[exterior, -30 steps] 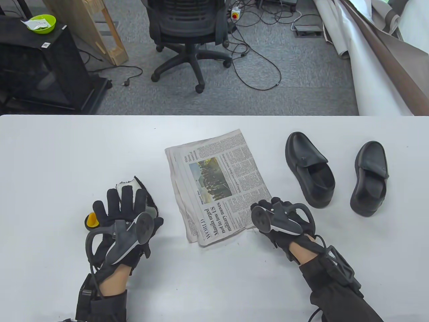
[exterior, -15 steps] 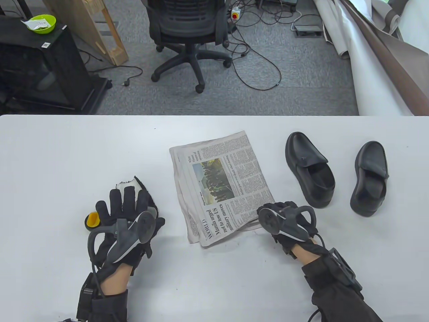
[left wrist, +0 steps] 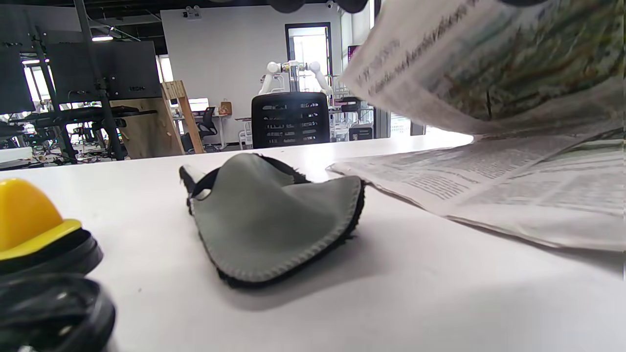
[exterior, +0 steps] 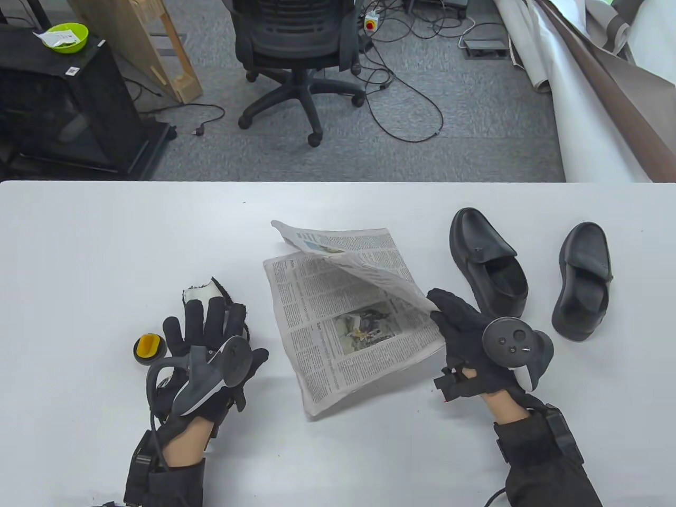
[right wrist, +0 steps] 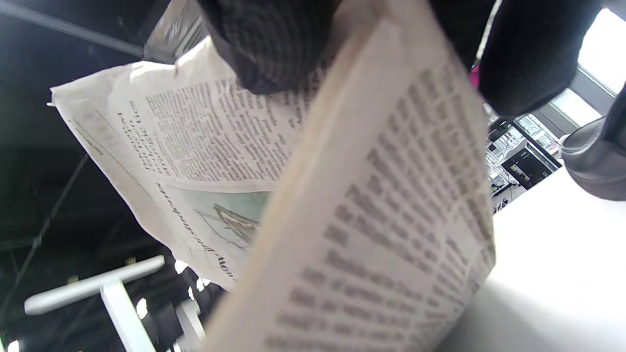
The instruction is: Dip and apply built-in sponge shoe polish on shoes
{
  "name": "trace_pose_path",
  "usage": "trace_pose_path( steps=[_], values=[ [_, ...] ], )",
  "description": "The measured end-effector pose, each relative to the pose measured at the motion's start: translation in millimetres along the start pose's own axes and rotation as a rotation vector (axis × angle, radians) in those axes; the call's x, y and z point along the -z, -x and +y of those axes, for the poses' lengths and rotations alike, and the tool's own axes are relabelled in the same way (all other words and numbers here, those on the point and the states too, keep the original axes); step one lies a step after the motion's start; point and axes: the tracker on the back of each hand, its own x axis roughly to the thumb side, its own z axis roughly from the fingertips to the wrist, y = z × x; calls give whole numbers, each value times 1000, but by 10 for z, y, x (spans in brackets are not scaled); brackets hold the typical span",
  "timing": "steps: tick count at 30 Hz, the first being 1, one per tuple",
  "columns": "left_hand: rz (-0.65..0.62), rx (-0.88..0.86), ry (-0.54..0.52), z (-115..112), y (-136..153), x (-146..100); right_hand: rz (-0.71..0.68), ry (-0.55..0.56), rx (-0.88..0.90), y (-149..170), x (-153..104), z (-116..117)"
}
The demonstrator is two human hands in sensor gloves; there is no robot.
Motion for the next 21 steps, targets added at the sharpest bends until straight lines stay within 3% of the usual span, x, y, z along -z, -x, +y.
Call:
trace_pose_path(
  steps=[3,10,18,21],
  values=[
    [-4,4,10,-11,-11,6,38,-17,176,49,31,-53],
    [-18,27,52,-77,-50,32,138,-170,487,226,125,-34],
    [-113,53,145,-253,-263,87,218,-247,618,409,326,-113],
    [-177,59,173,-342,-420,118,270,-286,757,532,377,-140]
  ],
)
